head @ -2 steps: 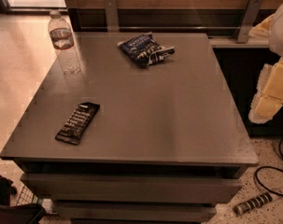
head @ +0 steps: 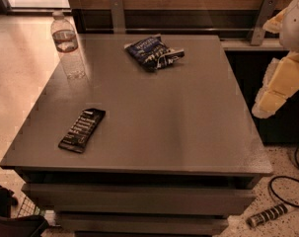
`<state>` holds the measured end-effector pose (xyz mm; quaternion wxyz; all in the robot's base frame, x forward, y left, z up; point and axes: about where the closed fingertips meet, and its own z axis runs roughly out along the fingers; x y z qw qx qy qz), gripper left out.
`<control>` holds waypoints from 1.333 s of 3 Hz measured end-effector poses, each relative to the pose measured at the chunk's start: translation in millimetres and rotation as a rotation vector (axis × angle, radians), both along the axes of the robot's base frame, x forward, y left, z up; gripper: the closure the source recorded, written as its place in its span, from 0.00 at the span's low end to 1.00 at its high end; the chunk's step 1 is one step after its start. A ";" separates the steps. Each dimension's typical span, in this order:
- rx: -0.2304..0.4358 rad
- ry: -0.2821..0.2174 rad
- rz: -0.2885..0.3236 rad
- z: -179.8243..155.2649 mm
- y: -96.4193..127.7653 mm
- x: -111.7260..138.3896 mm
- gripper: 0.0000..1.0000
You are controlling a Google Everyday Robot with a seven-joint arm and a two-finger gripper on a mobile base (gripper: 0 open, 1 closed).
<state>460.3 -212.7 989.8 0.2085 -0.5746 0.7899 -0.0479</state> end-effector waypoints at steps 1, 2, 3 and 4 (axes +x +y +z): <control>0.116 -0.071 -0.054 5.8 15.4 44.0 0.00; 0.335 -0.096 -0.082 9.6 58.6 102.0 0.00; 0.471 -0.073 -0.145 5.5 92.7 122.9 0.00; 0.516 -0.079 -0.235 4.0 107.7 133.6 0.00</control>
Offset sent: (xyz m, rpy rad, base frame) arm 0.1597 0.0951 0.0138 0.5935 -0.0777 -0.0895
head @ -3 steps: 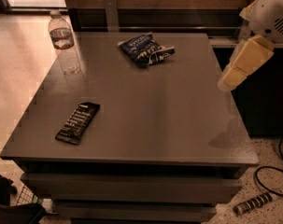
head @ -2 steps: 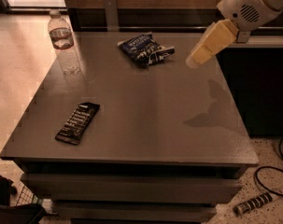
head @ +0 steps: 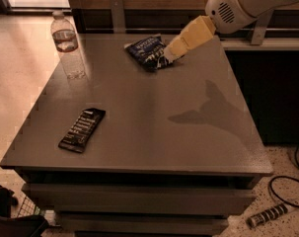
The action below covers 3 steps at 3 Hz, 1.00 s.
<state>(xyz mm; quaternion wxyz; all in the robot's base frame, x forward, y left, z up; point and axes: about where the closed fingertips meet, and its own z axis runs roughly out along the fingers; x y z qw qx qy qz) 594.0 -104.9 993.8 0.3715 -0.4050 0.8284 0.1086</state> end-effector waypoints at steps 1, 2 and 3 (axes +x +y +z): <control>0.016 0.009 -0.034 -0.3 2.6 2.4 0.00; 0.015 0.008 -0.039 0.0 3.0 2.9 0.00; 0.033 -0.005 -0.097 -16.4 -9.0 36.8 0.00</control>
Offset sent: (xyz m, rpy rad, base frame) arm 0.0056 0.0002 -0.0004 0.0152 0.0065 -0.0572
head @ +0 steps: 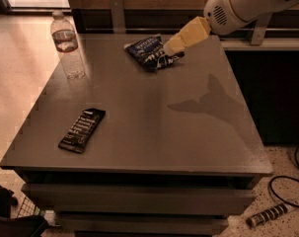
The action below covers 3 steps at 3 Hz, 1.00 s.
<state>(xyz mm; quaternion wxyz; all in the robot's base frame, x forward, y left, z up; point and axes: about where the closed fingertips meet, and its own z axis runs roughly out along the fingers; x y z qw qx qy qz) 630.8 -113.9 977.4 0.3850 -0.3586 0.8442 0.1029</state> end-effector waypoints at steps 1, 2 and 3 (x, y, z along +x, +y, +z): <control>0.040 -0.054 -0.065 -37.8 -19.5 66.5 0.00; 0.087 -0.098 -0.081 -59.1 -25.9 103.5 0.00; 0.134 -0.109 -0.028 -77.4 -7.7 138.6 0.00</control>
Offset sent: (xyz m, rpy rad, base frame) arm 0.1461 -0.0394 -0.0807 0.1410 -0.1538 -0.1075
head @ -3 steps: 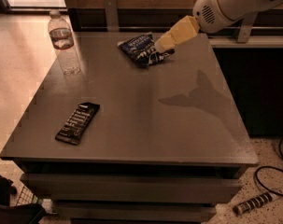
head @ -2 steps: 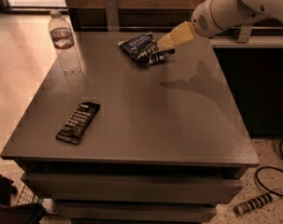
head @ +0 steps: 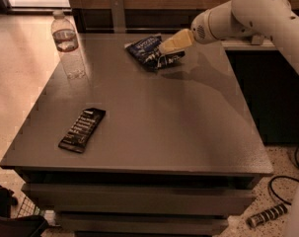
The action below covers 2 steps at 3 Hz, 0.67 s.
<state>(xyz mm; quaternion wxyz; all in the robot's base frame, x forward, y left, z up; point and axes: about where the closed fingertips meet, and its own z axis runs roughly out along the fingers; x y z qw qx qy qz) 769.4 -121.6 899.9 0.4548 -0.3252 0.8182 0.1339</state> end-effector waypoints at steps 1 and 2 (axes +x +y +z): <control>0.028 -0.003 0.075 -11.6 27.4 26.9 0.00; 0.043 0.016 0.140 -25.9 58.4 40.9 0.00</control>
Offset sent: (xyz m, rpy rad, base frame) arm 0.0580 0.0911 -0.0381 0.0605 0.0352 0.2137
